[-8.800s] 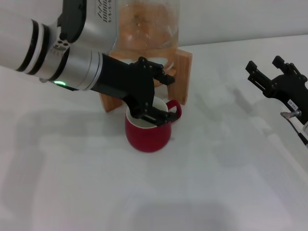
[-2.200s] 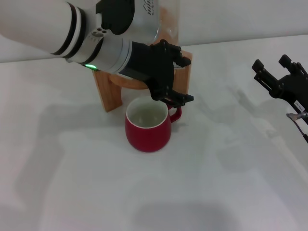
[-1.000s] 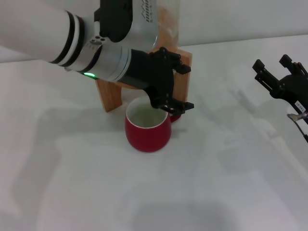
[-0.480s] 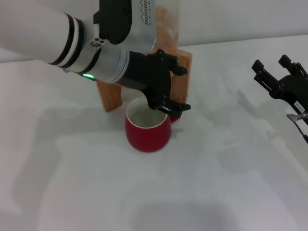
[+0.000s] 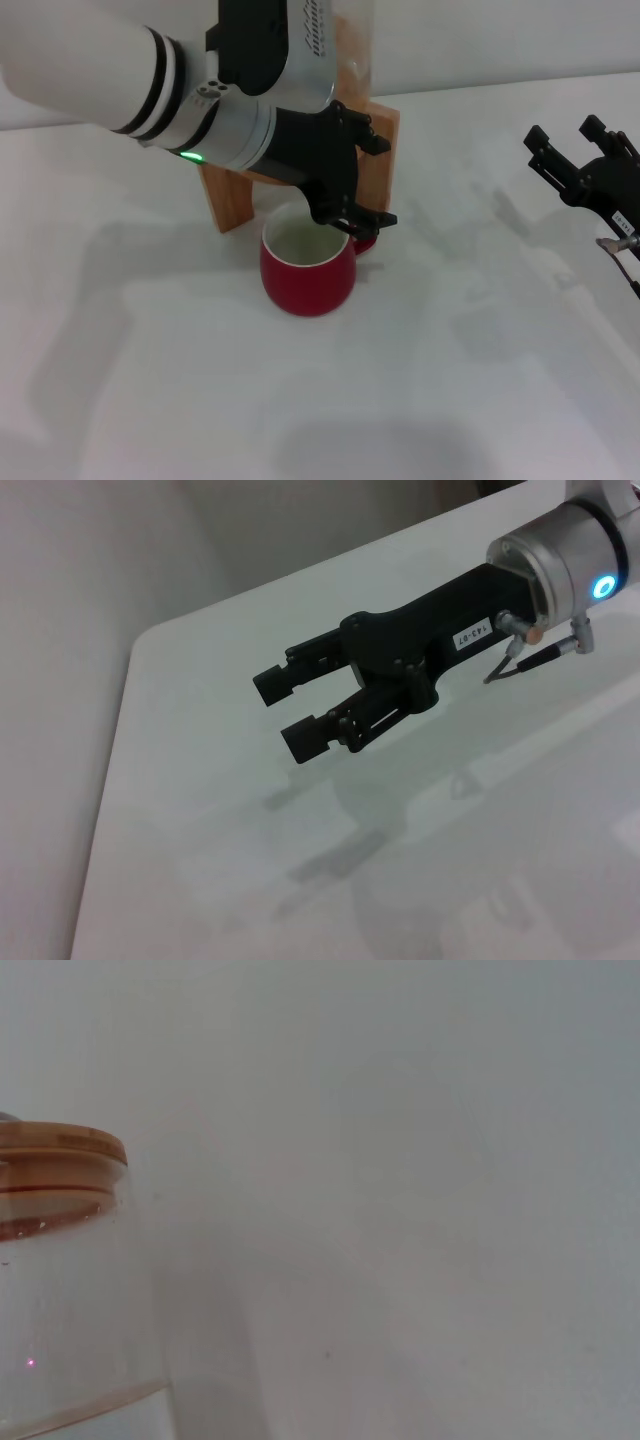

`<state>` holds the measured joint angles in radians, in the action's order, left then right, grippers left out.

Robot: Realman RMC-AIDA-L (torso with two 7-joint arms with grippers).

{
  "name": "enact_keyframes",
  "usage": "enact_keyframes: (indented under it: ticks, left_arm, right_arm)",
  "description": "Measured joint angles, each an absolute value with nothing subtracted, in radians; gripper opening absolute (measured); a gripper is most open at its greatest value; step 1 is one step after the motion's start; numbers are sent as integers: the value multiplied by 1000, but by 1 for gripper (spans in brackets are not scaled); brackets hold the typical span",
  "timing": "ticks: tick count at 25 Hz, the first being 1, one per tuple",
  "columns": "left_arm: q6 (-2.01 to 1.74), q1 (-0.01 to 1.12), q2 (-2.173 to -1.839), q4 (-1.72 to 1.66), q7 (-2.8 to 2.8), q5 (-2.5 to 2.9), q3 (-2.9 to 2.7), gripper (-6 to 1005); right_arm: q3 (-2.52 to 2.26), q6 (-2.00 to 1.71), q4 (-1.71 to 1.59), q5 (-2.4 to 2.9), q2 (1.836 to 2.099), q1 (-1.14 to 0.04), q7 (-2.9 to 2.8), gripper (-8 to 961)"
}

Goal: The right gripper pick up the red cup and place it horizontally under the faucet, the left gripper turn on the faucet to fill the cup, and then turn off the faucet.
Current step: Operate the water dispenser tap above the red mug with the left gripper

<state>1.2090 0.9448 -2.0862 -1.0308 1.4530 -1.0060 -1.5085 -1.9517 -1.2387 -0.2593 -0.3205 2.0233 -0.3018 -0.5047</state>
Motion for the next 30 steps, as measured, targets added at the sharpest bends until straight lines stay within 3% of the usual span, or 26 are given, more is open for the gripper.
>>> enact_keyframes:
  ticks: [30]
  left_arm:
    - [1172, 957, -2085, -1029, 1447, -984, -1514, 816]
  right_arm:
    - [-1953, -1243, -258, -321, 2023, -302, -505, 857]
